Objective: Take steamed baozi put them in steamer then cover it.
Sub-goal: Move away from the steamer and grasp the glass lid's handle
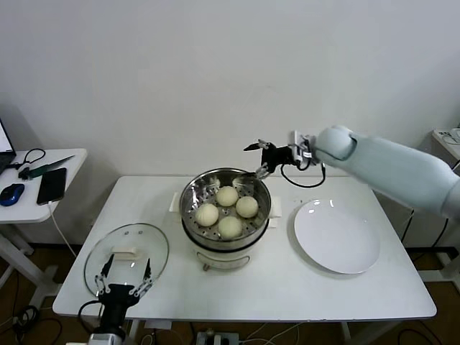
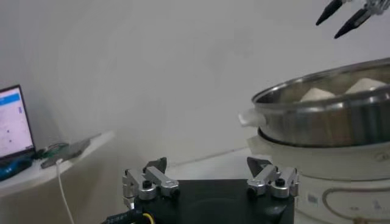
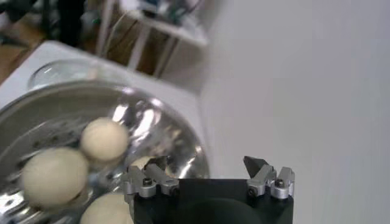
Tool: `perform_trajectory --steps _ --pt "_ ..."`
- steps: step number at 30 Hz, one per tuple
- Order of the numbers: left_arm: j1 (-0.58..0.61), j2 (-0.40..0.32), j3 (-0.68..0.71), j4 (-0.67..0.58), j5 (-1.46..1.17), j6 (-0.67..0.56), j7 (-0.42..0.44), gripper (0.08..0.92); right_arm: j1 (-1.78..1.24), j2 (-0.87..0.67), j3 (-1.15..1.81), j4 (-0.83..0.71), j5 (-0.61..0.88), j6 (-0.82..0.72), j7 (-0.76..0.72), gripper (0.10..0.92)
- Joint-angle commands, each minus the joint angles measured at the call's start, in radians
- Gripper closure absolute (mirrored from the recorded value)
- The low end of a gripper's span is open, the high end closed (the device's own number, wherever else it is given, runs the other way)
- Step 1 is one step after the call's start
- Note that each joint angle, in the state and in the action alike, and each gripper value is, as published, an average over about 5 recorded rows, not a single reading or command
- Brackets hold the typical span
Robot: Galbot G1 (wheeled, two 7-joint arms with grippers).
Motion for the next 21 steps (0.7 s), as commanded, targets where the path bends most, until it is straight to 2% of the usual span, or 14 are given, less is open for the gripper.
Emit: perform_trajectory --steps 1,12,21 --pt "-0.017 -0.01 0.004 -0.037 0.061 0.021 -0.001 0.177 -0.585 -0.173 0.645 0.164 -0.145 0.105 0.264 0.203" --pt "-0.041 -0.011 -0.034 -0.051 0.312 0.055 0.021 0.177 -1.139 -0.154 1.185 0.355 -0.229 0.05 0.325 0.203" --pt "-0.064 -0.003 -0.042 -0.057 0.522 0.048 0.021 0.177 -1.495 0.021 1.504 0.468 -0.275 -0.028 0.34 0.203"
